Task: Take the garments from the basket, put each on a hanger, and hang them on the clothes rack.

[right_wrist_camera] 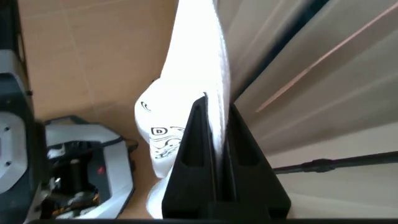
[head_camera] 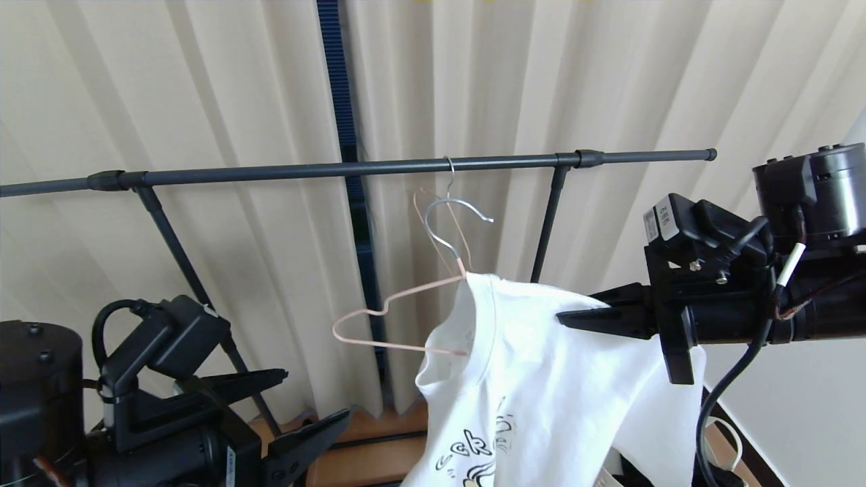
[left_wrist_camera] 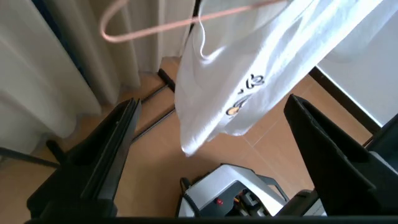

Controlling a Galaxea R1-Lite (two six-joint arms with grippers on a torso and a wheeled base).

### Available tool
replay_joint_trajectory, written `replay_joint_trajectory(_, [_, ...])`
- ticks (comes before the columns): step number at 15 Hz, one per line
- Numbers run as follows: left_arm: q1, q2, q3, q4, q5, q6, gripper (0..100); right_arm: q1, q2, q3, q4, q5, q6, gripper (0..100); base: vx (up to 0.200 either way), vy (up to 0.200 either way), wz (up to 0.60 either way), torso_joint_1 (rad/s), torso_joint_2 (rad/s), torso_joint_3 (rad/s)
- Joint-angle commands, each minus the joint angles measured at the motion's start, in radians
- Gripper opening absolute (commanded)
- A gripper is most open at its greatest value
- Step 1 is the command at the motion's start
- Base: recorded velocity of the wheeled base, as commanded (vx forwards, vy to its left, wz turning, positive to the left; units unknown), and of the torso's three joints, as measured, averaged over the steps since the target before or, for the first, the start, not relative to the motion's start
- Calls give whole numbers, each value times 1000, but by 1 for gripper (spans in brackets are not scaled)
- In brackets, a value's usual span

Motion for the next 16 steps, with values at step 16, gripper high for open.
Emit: replay_joint_trajectory(16, [-230,547,-253,-2,159,-183,100,39,-89,115,-100,-57,134,0,0,0,0,0,0,0])
